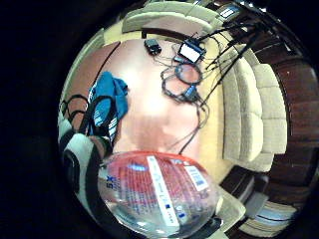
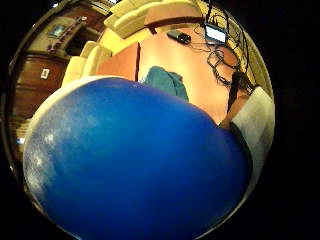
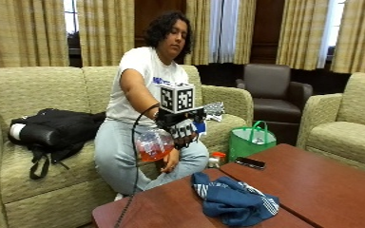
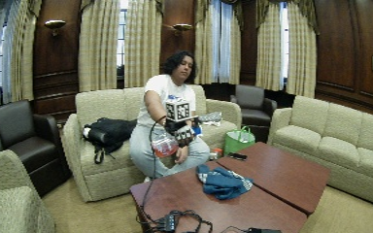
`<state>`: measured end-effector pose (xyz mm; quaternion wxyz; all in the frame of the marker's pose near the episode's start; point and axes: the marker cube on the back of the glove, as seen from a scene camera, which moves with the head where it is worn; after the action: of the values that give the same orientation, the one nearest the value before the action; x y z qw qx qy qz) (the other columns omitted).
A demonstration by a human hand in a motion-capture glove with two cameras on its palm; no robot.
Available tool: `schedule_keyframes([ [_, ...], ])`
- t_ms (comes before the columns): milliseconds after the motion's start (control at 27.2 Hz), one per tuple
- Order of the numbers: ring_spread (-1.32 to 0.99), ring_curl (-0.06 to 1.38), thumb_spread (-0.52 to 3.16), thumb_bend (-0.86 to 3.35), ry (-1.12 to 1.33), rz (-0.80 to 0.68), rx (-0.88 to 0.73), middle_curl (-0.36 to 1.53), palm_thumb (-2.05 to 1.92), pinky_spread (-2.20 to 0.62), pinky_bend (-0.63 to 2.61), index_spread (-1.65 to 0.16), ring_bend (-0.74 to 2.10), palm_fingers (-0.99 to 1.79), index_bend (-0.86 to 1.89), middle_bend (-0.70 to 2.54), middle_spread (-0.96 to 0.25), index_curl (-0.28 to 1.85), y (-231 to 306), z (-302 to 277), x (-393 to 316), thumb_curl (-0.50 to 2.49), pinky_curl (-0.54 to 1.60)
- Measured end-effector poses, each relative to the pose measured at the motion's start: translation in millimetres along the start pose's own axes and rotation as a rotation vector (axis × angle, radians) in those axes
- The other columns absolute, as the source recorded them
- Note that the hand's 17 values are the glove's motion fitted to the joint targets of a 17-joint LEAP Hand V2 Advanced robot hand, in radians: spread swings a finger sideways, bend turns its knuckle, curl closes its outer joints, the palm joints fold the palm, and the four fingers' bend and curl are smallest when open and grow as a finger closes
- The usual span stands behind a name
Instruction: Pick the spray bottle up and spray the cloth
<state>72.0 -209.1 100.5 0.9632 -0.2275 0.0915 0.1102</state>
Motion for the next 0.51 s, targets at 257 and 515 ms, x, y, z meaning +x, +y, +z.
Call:
schedule_keyframes([
  [257, -0.23, 0.45, 0.23, -0.03, 0.163, 0.014, -0.142, 0.52, 0.9, -0.26, 0.38, -0.27, 0.61, 1.38, 0.38, 0.57, -0.23, 0.55, -27, 54, -55, 0.76, 0.38],
  [515, -0.23, 0.45, 0.22, -0.03, 0.348, 0.018, -0.275, 0.51, 0.9, -0.26, 0.38, -0.27, 0.61, 1.38, 0.38, 0.58, -0.23, 0.55, -48, 114, -93, 0.77, 0.38],
])
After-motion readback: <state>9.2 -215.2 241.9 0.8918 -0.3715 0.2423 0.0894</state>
